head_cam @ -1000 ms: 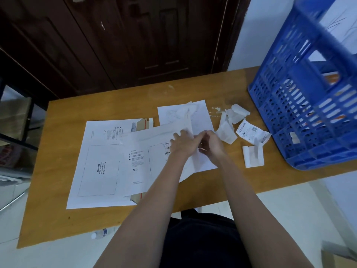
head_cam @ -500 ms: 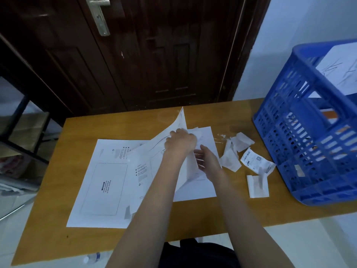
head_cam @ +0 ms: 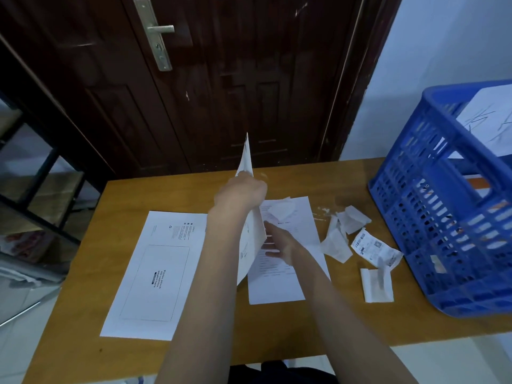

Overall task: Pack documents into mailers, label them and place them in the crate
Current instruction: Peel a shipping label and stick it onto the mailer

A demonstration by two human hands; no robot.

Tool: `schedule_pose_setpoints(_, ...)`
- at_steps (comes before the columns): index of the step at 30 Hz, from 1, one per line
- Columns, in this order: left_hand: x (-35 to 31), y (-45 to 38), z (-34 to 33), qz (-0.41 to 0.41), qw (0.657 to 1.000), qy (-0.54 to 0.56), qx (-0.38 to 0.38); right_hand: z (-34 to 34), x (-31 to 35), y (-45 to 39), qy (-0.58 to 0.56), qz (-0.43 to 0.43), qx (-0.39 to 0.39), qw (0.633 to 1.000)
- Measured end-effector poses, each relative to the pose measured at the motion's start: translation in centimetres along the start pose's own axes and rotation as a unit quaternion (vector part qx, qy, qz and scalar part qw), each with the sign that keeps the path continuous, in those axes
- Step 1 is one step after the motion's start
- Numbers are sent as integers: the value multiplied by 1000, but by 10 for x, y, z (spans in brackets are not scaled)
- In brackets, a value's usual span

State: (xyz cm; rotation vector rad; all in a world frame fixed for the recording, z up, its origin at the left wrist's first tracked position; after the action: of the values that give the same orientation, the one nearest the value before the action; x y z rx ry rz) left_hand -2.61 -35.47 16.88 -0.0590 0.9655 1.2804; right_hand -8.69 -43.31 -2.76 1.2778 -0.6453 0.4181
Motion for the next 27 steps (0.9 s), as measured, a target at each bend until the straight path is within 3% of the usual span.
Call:
schedule_pose_setpoints(7,-6,7,17,-18,987,158,31,-9,-16,4,17,-47,8,999)
schedule_pose_setpoints(12,1,13,32,-26,937,344,55,-5,-30,0,-27,-62,24,997)
schedule_pose_setpoints(16,22,10,43,-6,904,419,85,13,-32,6,-81,-52,9,995)
schedule_pose_setpoints(17,29,8,45,-11,905,414,95,23,-31,11,-95,-43,-28,994)
schedule_pose_setpoints(21,71,-3,47,-9,968,233,93,85,-35,30,-79,-11,-279,957)
schedule_pose_setpoints(24,104,-19,33,47,964,260,39,109,-31,46,-37,9,-373,927)
schedule_pose_setpoints(27,127,-34,19,64,944,313,-86,119,-17,63,8,41,-432,901)
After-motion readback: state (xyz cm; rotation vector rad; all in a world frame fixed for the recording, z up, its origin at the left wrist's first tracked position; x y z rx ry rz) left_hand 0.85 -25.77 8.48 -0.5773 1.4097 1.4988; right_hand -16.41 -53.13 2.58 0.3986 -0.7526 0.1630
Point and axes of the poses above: each hand's wrist, its own y-axis away from the middle knuckle, its own z-axis out of the back of the hand, x = y × z, the point moved 6 cm from there along -y, towards the middle knuckle, and after that the axes turned 13 degrees about y, right-handed, at the moved point
